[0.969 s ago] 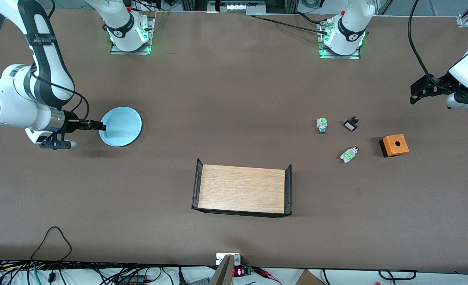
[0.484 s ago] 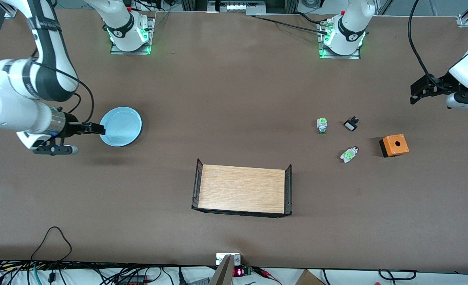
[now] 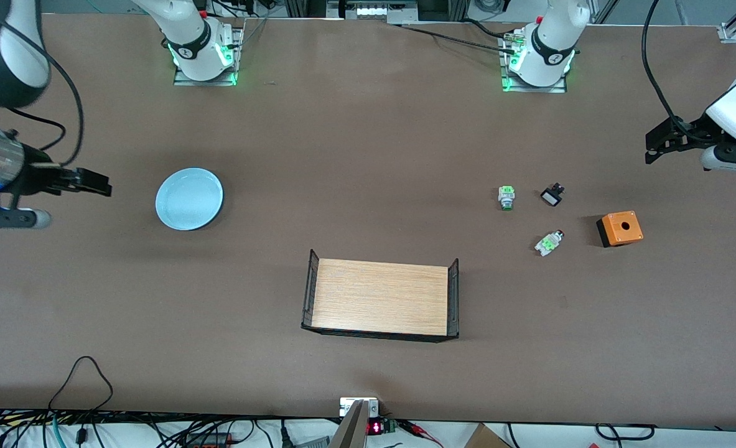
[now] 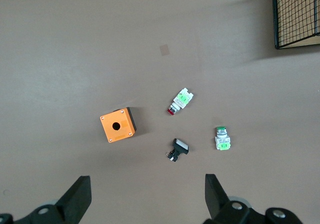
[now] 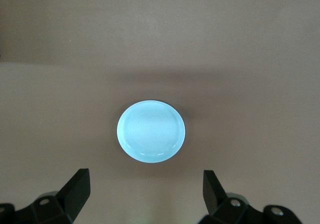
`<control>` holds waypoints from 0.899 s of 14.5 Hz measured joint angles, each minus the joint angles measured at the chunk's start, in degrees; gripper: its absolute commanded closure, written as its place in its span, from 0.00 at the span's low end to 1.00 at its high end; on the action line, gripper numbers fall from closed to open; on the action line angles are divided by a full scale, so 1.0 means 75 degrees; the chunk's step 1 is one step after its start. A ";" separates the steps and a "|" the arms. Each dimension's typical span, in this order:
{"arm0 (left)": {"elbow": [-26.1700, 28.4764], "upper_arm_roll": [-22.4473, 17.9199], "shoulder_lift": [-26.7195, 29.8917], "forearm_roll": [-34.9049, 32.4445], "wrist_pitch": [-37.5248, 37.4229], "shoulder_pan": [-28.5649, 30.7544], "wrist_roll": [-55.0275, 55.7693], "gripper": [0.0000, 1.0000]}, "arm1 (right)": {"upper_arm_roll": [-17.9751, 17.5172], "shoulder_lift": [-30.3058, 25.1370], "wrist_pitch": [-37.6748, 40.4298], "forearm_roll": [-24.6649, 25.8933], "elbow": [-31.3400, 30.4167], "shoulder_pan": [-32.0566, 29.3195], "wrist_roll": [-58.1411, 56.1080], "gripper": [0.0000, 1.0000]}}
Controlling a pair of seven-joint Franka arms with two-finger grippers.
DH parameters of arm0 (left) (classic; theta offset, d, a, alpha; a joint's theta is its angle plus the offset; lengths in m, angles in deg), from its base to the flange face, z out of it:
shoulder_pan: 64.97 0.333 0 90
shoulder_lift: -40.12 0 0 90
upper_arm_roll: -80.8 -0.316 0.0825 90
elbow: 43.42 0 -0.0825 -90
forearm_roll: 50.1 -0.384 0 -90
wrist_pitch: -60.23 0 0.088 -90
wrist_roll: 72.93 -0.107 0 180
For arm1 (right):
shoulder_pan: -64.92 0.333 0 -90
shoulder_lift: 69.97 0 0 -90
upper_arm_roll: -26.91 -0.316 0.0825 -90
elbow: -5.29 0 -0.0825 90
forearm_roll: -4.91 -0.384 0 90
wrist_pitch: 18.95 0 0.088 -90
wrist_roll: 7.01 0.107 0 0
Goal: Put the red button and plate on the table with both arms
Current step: 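Open the right gripper and draw it back from the plate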
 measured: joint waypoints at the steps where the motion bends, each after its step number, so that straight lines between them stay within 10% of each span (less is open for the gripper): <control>1: 0.0000 0.0000 0.0000 0.0000 0.0000 0.0000 0.0000 0.00 | 0.0000 0.0004 0.0161 0.0031 0.0143 0.0037 0.0030 0.00; 13: 0.0000 -0.0002 0.0000 0.0000 0.0000 0.0000 0.0000 0.00 | -0.0355 -0.0147 -0.0167 0.0146 0.0019 -0.0843 0.0070 0.00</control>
